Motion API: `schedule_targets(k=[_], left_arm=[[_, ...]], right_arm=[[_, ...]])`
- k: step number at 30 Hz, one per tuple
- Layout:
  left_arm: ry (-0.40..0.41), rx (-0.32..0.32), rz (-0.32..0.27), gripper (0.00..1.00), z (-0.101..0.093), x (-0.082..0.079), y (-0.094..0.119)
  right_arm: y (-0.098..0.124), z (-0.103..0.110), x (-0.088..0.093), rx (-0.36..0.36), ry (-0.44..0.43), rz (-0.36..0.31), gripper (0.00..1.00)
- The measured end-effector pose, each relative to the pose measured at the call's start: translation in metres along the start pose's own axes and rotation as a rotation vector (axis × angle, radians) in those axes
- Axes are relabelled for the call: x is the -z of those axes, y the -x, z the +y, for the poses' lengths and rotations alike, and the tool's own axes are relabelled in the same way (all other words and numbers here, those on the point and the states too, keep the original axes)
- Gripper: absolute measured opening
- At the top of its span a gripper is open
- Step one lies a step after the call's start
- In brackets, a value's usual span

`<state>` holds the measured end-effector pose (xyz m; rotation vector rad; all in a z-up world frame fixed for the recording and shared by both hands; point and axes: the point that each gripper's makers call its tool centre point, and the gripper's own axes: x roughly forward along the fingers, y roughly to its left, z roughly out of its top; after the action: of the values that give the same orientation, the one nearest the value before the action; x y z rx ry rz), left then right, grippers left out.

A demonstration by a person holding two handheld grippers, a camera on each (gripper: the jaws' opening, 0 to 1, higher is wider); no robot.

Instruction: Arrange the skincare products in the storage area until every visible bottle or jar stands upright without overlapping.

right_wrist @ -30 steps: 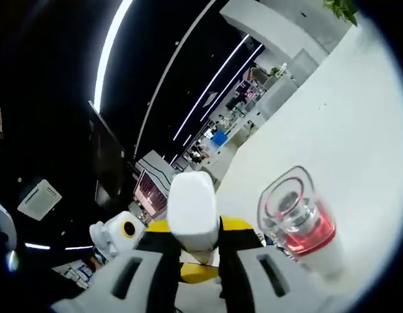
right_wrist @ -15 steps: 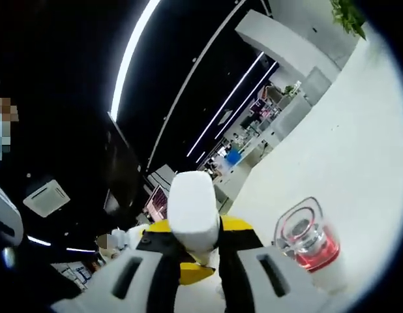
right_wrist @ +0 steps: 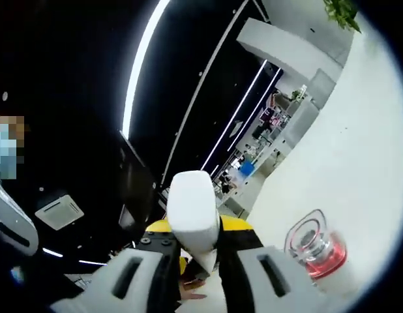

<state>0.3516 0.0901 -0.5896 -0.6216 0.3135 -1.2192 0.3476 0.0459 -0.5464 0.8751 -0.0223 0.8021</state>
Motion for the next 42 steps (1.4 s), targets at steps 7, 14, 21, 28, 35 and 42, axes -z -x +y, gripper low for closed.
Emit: schedule_targets(k=[7, 14, 21, 28, 35, 42], left_arm=[[0.022, 0.02, -0.071, 0.38, -0.003, -0.014, 0.003], [0.062, 0.091, -0.07, 0.37, -0.017, -0.013, 0.0], [0.074, 0.126, -0.032, 0.3, -0.025, -0.007, -0.002], [0.087, 0.177, -0.023, 0.21, -0.037, -0.007, -0.003], [0.077, 0.268, -0.046, 0.1, -0.056, -0.012, -0.001], [0.135, 0.271, -0.053, 0.07, -0.056, -0.015, -0.003]], right_arm=[[0.002, 0.011, -0.006, -0.044, 0.01, -0.02, 0.21], [-0.001, 0.018, 0.003, -0.077, -0.013, 0.014, 0.21], [0.002, 0.02, -0.007, -0.092, -0.017, -0.041, 0.21], [0.004, 0.019, -0.014, -0.098, -0.029, -0.076, 0.22], [0.006, 0.025, -0.023, -0.136, -0.037, -0.117, 0.22], [0.006, 0.023, -0.025, -0.136, -0.036, -0.138, 0.23]])
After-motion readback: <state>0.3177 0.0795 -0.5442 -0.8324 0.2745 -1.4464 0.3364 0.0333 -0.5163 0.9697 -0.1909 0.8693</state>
